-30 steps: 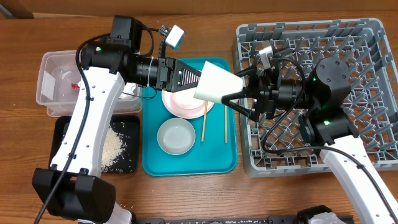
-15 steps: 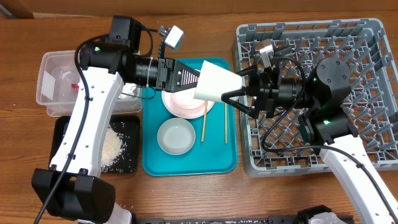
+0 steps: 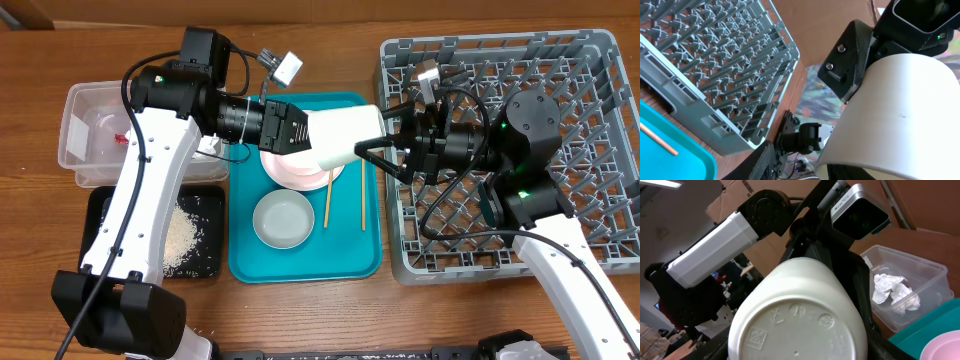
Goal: Sort waste into correct bins and load items into the dishwasher
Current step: 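Grasp the cup with the right gripper and release it from the left, then carry the cup with the right gripper into the dish rack and lower it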
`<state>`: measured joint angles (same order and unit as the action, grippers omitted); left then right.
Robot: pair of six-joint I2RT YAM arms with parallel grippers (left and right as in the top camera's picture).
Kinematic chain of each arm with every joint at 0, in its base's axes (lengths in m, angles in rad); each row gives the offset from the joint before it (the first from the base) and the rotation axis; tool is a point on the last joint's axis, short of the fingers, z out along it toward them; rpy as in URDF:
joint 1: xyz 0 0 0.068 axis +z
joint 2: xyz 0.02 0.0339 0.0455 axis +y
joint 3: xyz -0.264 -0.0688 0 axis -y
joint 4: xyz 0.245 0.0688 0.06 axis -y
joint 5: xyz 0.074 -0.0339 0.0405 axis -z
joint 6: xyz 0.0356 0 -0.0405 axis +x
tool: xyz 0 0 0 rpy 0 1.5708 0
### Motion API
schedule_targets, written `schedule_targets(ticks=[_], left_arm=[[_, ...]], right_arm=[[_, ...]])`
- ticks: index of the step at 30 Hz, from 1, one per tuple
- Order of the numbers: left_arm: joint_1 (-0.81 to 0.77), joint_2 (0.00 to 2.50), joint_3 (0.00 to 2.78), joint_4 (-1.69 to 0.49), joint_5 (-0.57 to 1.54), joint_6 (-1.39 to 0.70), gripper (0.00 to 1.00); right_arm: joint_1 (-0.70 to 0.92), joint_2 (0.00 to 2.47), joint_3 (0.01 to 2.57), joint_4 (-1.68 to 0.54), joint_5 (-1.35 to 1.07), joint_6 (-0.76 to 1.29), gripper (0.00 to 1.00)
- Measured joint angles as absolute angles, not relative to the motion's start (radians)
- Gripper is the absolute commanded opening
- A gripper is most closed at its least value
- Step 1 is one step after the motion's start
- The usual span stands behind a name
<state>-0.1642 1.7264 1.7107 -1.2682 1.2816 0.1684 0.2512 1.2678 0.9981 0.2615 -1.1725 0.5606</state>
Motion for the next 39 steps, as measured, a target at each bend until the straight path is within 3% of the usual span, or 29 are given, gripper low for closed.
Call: schedule_targets(ticks=[7,14,24,30,39], left_arm=[[-0.147,1.726,1.711,-1.256,1.259,0.167,0.42],[-0.017,1.726,1.711,-1.263,1.23,0.155,0.5],[0.008,1.726,1.711,-1.348,1.079,0.156,0.49],[-0.017,1.726,1.711,-1.351,0.989,0.156,0.49],[-0.095,1.726,1.711,-1.346,0.907,0.156,0.49]], right_arm=[[0.25,1.268,0.998,0.213,-1.154,0.529,0.49],[0.248,1.267,0.999,0.036,-1.053,0.446,0.47],[0.242,1.267,1.0,-0.335,-0.426,0.341,0.45],[0.242,1.267,1.0,-0.427,-0.084,0.283,0.44],[0.242,1.267,1.0,-0.44,0.2,0.255,0.44]])
